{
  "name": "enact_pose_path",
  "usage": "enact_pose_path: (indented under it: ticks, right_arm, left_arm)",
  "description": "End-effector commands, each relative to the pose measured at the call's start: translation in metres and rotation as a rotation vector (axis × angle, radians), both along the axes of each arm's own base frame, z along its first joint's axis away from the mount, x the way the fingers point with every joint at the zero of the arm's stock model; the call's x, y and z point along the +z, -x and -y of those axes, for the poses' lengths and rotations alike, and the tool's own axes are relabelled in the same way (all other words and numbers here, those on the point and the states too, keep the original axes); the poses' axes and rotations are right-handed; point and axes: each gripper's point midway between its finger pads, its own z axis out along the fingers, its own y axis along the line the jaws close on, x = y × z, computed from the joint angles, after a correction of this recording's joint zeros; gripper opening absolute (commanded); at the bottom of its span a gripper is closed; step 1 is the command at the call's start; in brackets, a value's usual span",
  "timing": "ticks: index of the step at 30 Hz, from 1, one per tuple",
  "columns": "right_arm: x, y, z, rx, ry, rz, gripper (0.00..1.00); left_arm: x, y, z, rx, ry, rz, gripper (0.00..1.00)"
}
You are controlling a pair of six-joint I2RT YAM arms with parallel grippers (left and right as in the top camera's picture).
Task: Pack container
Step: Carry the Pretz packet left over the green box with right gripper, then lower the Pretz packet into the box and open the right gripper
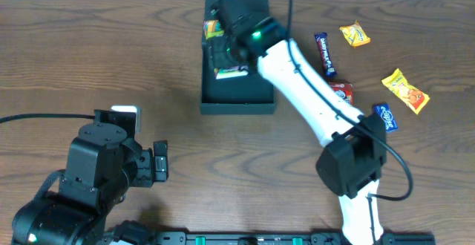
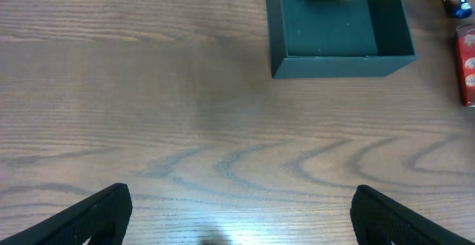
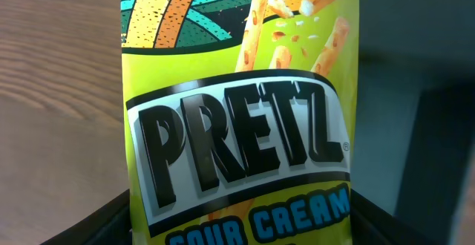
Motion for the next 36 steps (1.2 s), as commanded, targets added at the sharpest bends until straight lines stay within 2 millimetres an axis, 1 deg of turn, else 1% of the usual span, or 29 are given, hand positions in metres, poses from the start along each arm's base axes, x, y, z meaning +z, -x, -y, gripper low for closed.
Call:
enact_pose_path:
  ticks: [1, 4, 8, 10, 12, 16, 20, 23, 27, 30, 32, 36]
  right_arm:
    - [-0.033, 0.002, 0.002, -0.139, 0.052, -0.040, 0.69]
    - [-0.055, 0.009, -0.007, -0.158, 0.065, -0.080, 0.67]
    - [-0.085, 0.018, -0.004, -0.193, 0.107, -0.152, 0.69]
    - [-0.093, 0.020, -0.004, -0.192, 0.117, -0.167, 0.69]
    - [-0.096, 0.021, -0.006, -0.186, 0.111, -0.179, 0.68]
    - [-0.095, 0.023, -0.011, -0.176, 0.106, -0.173, 0.69]
    - [-0.095, 0.025, -0.014, -0.168, 0.103, -0.175, 0.79]
    - [-0.096, 0.027, -0.016, -0.150, 0.099, -0.182, 0.84]
    - [-0.096, 0.028, -0.014, -0.128, 0.112, -0.187, 0.85]
    - [-0.094, 0.031, -0.018, -0.102, 0.089, -0.205, 0.85]
    - [-0.089, 0.029, -0.016, -0.092, 0.085, -0.199, 0.85]
    - [-0.073, 0.023, -0.008, -0.067, 0.081, -0.169, 0.85]
  left_arm:
    - [0.005, 0.000, -0.001, -0.014, -0.009, 0.016, 0.95]
    - [0.005, 0.000, -0.001, -0.014, -0.009, 0.015, 0.95]
    - [0.005, 0.000, -0.001, -0.014, -0.009, 0.016, 0.95]
    - [0.005, 0.000, -0.001, -0.014, -0.009, 0.016, 0.95]
    - [0.005, 0.000, -0.001, -0.014, -0.009, 0.016, 0.95]
    - [0.005, 0.000, -0.001, -0.014, -0.009, 0.016, 0.95]
    - [0.005, 0.000, -0.001, -0.014, -0.009, 0.016, 0.95]
    - [0.005, 0.000, -0.001, -0.014, -0.009, 0.016, 0.95]
    - [0.005, 0.000, -0.001, -0.014, -0.009, 0.016, 0.95]
    - [0.005, 0.000, -0.001, -0.014, -0.009, 0.015, 0.95]
    - [0.005, 0.000, -0.001, -0.014, -0.009, 0.016, 0.95]
    - [0.005, 0.000, -0.001, -0.014, -0.009, 0.016, 0.95]
